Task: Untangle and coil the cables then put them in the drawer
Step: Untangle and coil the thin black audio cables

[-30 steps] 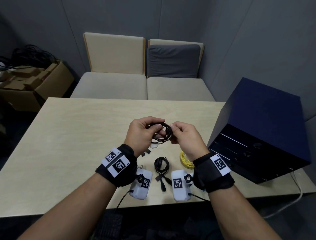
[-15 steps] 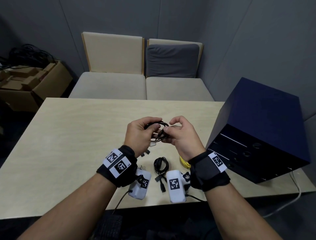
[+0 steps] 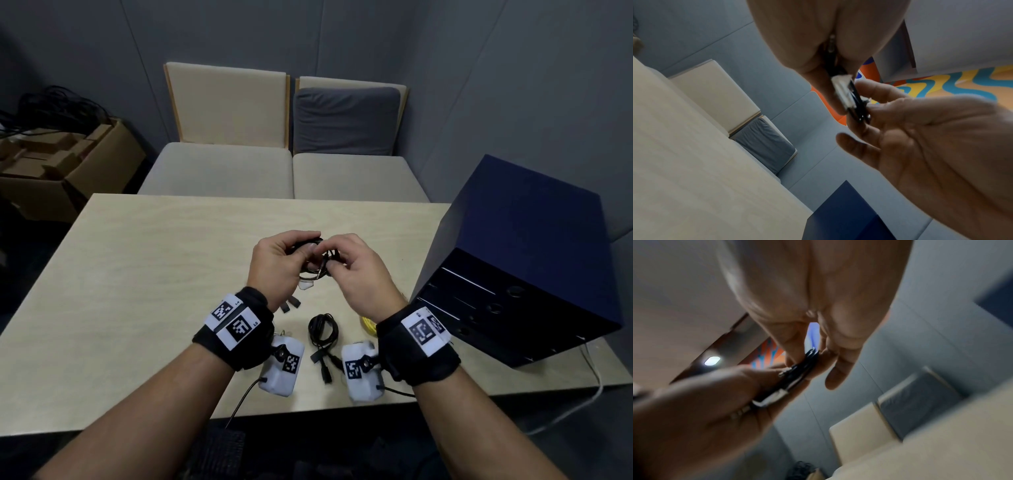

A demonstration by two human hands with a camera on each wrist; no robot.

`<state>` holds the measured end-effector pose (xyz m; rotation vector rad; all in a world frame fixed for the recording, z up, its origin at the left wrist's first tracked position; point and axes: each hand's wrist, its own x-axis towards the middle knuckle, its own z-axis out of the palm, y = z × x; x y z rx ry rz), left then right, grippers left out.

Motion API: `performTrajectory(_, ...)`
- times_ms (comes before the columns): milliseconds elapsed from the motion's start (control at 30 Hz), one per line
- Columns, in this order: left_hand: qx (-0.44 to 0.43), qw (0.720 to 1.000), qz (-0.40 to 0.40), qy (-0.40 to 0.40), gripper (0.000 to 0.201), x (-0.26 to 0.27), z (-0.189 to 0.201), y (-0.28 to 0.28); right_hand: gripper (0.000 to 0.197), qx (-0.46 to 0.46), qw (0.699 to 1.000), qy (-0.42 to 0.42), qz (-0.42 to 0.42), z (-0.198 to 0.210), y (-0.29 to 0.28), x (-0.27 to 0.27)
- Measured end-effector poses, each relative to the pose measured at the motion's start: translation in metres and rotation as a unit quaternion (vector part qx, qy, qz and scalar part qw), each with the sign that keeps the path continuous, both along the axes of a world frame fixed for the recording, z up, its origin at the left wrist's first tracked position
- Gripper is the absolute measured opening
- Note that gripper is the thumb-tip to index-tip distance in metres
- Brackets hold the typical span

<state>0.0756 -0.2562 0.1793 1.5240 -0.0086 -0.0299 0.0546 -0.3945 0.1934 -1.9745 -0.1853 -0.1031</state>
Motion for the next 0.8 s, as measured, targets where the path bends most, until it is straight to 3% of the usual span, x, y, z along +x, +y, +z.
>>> performTrajectory(100,-0.014,1.000,0.008,-0.005,0.026,0.004,0.001,-0.001,0.027,-0.167,0.984,-0.054,0.022,-0.001,-0.001,-0.003)
performTrajectory(200,-0.002,1.000,0.002,-0.005,0.029,0.004,-0.002,0.000,0.018,-0.247,0.966,-0.068,0.041,-0.001,-0.006,-0.003)
performTrajectory(300,0.005,1.000,-0.002,-0.007,0.028,0.003,-0.003,0.000,0.007,-0.226,0.965,-0.131,0.029,-0.003,-0.007,-0.001)
performTrajectory(367,-0.012,1.000,0.006,-0.006,0.026,0.004,0.000,0.002,0.006,-0.143,0.975,-0.170,-0.006,-0.004,-0.010,-0.001)
performTrajectory(433,-0.034,0.999,0.038,0.005,0.023,0.007,0.002,0.009,0.013,-0.036,0.988,-0.139,-0.057,-0.001,-0.020,-0.003)
performTrajectory(500,-0.040,0.998,0.057,0.008,0.021,0.011,0.001,0.017,0.023,0.010,0.993,-0.077,-0.084,0.002,-0.032,-0.004)
performTrajectory(633,0.007,1.000,-0.002,0.000,0.022,0.007,0.002,0.012,0.010,-0.028,0.998,-0.044,-0.018,0.004,-0.022,-0.006)
performTrajectory(700,0.008,1.000,-0.006,-0.007,0.023,0.004,0.003,0.004,0.022,-0.098,0.994,-0.039,-0.001,0.003,-0.009,-0.006)
performTrajectory(800,0.012,1.000,-0.002,-0.010,0.023,0.002,0.001,0.000,0.031,-0.187,0.981,0.005,-0.042,0.001,0.002,-0.004)
